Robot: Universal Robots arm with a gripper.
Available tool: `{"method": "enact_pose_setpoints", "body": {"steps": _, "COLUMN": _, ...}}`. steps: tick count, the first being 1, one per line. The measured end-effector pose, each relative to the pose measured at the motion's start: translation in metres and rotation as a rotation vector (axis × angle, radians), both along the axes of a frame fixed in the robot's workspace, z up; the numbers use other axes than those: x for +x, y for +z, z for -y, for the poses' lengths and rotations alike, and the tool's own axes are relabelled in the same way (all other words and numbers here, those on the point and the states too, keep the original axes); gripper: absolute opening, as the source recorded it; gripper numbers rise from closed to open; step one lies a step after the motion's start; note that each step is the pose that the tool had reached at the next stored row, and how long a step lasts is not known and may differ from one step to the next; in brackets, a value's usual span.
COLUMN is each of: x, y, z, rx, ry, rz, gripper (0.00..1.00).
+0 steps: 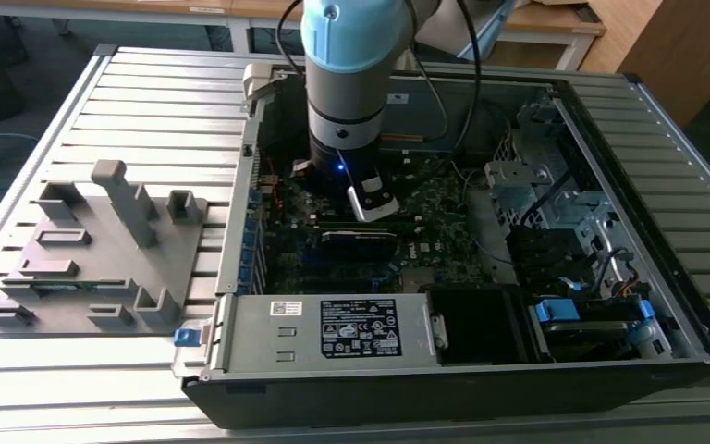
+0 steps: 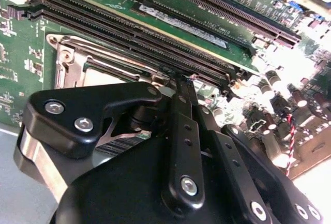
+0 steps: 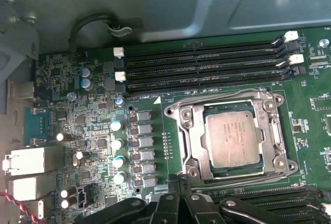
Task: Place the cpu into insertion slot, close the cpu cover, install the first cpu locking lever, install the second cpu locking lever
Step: 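Install the second cpu locking lever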
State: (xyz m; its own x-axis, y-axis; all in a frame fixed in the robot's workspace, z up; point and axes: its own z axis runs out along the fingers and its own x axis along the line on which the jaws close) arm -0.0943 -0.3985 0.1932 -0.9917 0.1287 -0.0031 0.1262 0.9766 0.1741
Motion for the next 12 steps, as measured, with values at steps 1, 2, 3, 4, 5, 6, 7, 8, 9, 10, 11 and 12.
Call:
{"method": "enact_pose_setpoints", "body": {"steps": 1, "x": -0.0003, "y": 0.0, "z": 0.0, "rx": 0.0, "ry": 0.0, "rz": 0.0, "gripper": 0.11}}
{"method": "enact_pose_setpoints", "body": {"steps": 2, "x": -0.0006, "y": 0.0, "z": 0.0, "rx": 0.0, "ry": 0.0, "rz": 0.0, "gripper": 0.11}}
{"method": "enact_pose_setpoints", "body": {"steps": 3, "x": -0.0008, "y": 0.0, "z": 0.0001, "rx": -0.0001, "ry": 0.0, "rz": -0.0001, "gripper": 0.11}}
{"method": "enact_pose_setpoints", "body": {"steps": 4, "x": -0.0012, "y": -0.0002, "z": 0.0001, "rx": 0.0, "ry": 0.0, "rz": 0.0, "gripper": 0.11}}
{"method": "enact_pose_setpoints", "body": {"steps": 5, "x": -0.0015, "y": -0.0004, "z": 0.0001, "rx": 0.0, "ry": 0.0, "rz": 0.0, "gripper": 0.11}}
{"method": "enact_pose_setpoints", "body": {"steps": 6, "x": -0.0017, "y": -0.0005, "z": 0.0001, "rx": -0.0002, "ry": 0.0, "rz": -0.0001, "gripper": 0.11}}
{"method": "enact_pose_setpoints", "body": {"steps": 7, "x": -0.0018, "y": -0.0005, "z": 0.0001, "rx": -0.0003, "ry": 0.0, "rz": -0.0002, "gripper": 0.11}}
{"method": "enact_pose_setpoints", "body": {"steps": 8, "x": -0.0019, "y": -0.0005, "z": 0.0002, "rx": -0.0003, "ry": 0.0, "rz": -0.0003, "gripper": 0.11}}
{"method": "enact_pose_setpoints", "body": {"steps": 9, "x": -0.0019, "y": -0.0006, "z": 0.0001, "rx": -0.0003, "ry": 0.0, "rz": -0.0002, "gripper": 0.11}}
{"method": "enact_pose_setpoints", "body": {"steps": 10, "x": -0.0019, "y": -0.0006, "z": 0.0001, "rx": -0.0002, "ry": 0.0, "rz": -0.0001, "gripper": 0.11}}
{"method": "enact_pose_setpoints", "body": {"steps": 11, "x": -0.0019, "y": -0.0007, "z": 0.0001, "rx": -0.0002, "ry": 0.0, "rz": -0.0001, "gripper": 0.11}}
{"method": "enact_pose_setpoints", "body": {"steps": 12, "x": -0.0019, "y": -0.0007, "z": 0.0001, "rx": -0.0003, "ry": 0.0, "rz": -0.0001, "gripper": 0.11}}
